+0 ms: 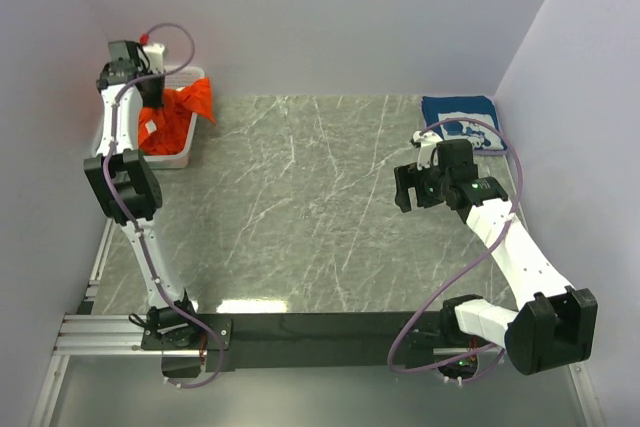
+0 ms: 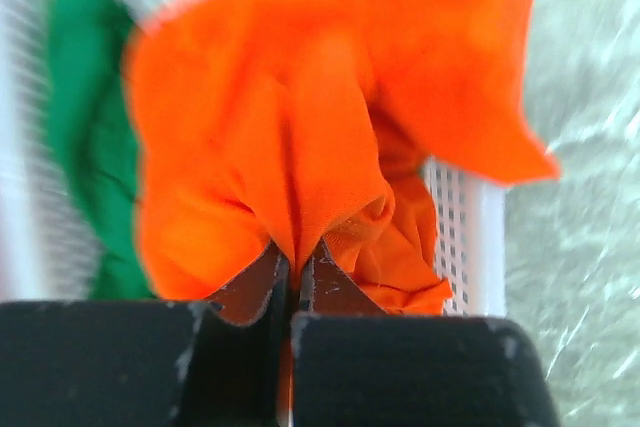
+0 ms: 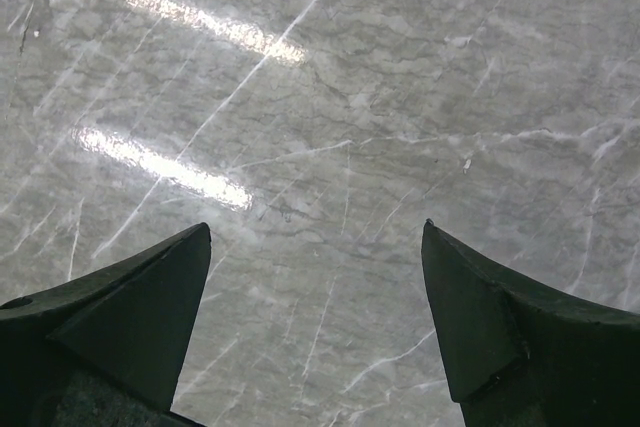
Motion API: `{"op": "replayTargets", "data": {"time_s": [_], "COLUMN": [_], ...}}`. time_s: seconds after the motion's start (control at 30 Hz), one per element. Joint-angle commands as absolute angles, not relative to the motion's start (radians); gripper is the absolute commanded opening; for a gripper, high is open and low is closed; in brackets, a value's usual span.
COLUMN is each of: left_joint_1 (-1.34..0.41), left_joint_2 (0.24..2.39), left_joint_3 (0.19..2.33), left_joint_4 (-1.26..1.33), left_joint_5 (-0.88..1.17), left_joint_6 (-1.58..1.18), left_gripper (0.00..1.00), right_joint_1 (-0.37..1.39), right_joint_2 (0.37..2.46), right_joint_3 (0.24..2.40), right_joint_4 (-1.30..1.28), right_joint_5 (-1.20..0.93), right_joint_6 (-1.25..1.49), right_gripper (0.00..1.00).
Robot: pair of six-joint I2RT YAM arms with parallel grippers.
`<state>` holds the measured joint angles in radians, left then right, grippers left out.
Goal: Fold and stack the t-shirts
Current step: Grab the tshirt from the pile, then move the tshirt to the center of the board
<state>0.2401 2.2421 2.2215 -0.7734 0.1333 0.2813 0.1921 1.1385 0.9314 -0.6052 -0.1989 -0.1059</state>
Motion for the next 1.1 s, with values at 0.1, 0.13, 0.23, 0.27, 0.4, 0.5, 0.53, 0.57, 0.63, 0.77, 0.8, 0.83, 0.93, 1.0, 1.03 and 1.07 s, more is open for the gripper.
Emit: {"op": "replayTargets", "data": {"time_s": [0.1, 0.13, 0.23, 0.27, 0.4, 0.5, 0.53, 0.57, 0.63, 0.77, 0.8, 0.83, 0.93, 1.0, 1.03, 1.07], "left_joint_1": [0.256, 0.255, 0.256, 0.255, 0.216, 0.154, 0.131, 0.076, 0.016, -0.128, -0.141, -0.152, -0.163, -0.163, -0.163, -0.163], "left_joint_2": [2.056, 2.028, 1.935, 1.898, 1.830, 1.758, 1.738, 1.700, 1.666, 1.625, 1.621, 1.618, 1.612, 1.617, 1.615, 1.599], "left_joint_3": [2.366, 2.358, 2.361, 2.365, 2.445, 2.441, 2.427, 2.413, 2.373, 2.350, 2.352, 2.353, 2.384, 2.417, 2.416, 2.404], "left_joint_4": [-0.614, -0.585, -0.487, -0.467, -0.394, -0.347, -0.333, -0.316, -0.316, -0.324, -0.308, -0.293, -0.206, -0.169, -0.131, -0.120], "left_joint_5": [0.178, 0.190, 0.258, 0.284, 0.377, 0.400, 0.419, 0.422, 0.420, 0.445, 0.455, 0.465, 0.509, 0.540, 0.546, 0.543], "left_joint_6": [0.247, 0.239, 0.190, 0.152, 0.071, -0.036, -0.057, -0.076, -0.093, -0.184, -0.208, -0.234, -0.366, -0.449, -0.472, -0.510], "left_gripper": [0.01, 0.01, 0.01, 0.01, 0.01, 0.01, 0.01, 0.01, 0.01, 0.01, 0.01, 0.01, 0.01, 0.01, 0.01, 0.01], "right_joint_1": [0.190, 0.189, 0.190, 0.190, 0.189, 0.190, 0.189, 0.187, 0.189, 0.164, 0.160, 0.152, 0.130, 0.114, 0.109, 0.103], "right_joint_2": [1.137, 1.137, 1.138, 1.141, 1.160, 1.170, 1.172, 1.177, 1.177, 1.193, 1.195, 1.196, 1.192, 1.190, 1.187, 1.183], "right_joint_3": [0.982, 0.982, 0.985, 0.985, 0.999, 1.006, 1.012, 1.017, 1.029, 1.048, 1.051, 1.055, 1.057, 1.060, 1.060, 1.060], "right_joint_4": [-0.597, -0.594, -0.592, -0.591, -0.597, -0.603, -0.603, -0.604, -0.604, -0.615, -0.618, -0.620, -0.618, -0.618, -0.620, -0.620], "right_joint_5": [-0.209, -0.207, -0.207, -0.207, -0.222, -0.218, -0.212, -0.201, -0.183, -0.170, -0.181, -0.189, -0.198, -0.209, -0.222, -0.225], "right_joint_6": [-0.117, -0.117, -0.115, -0.114, -0.112, -0.114, -0.114, -0.114, -0.107, -0.101, -0.098, -0.100, -0.095, -0.092, -0.092, -0.092], "right_gripper": [0.91, 0.91, 0.91, 0.91, 0.91, 0.91, 0.91, 0.91, 0.91, 0.91, 0.91, 0.92, 0.93, 0.93, 0.93, 0.93]}}
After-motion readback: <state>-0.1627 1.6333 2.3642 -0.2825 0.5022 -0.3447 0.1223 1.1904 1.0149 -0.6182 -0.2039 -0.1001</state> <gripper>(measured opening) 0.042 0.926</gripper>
